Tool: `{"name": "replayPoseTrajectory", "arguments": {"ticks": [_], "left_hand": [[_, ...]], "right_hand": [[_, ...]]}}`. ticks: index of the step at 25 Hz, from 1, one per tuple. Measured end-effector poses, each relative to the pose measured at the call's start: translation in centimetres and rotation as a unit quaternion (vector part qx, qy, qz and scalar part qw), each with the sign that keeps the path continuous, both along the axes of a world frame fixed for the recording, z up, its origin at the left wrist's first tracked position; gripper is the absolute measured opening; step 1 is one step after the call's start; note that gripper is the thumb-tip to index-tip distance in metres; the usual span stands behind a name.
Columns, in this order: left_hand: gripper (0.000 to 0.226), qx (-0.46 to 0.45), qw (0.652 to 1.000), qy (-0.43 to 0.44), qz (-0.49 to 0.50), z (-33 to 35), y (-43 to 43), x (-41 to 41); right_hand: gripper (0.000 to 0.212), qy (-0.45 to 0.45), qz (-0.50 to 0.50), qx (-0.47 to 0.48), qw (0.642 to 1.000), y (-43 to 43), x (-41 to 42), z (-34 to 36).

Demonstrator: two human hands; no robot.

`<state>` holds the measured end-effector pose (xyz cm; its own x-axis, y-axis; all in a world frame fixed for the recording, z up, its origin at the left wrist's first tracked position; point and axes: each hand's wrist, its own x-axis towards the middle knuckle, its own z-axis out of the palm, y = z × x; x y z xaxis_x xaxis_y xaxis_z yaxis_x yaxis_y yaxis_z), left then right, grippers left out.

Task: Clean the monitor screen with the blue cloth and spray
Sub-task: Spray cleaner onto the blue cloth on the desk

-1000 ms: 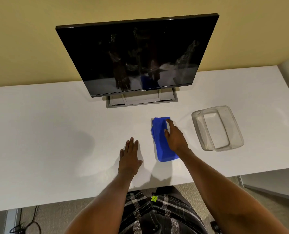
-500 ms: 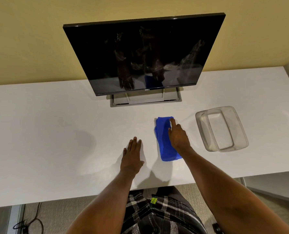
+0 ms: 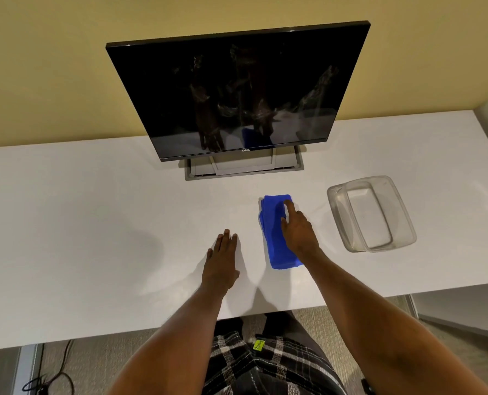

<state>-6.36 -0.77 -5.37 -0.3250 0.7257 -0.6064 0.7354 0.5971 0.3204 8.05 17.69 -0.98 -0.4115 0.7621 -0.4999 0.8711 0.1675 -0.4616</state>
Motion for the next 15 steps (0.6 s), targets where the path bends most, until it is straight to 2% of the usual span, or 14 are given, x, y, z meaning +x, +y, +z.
{"name": "replayPoseTrajectory", "arguments": {"ticks": [6,12,15], "left_hand": [[0.106,-0.005,1.0,0.007,-0.008,0.2,0.0,0.1],[0.106,-0.015,1.0,0.01,-0.007,0.3,0.2,0.3],[0.106,-0.015,1.0,0.012,-0.006,0.3,0.1,0.4]], "right_hand": [[0.046,0.047,-0.03,-0.021,0.998,-0.8,0.7,-0.3],[0.052,0.108,-0.063,-0.05,0.991,-1.2,1.1,0.1],[0.046,0.12,-0.061,-0.059,0.989,-1.6,1.6,-0.1]]}}
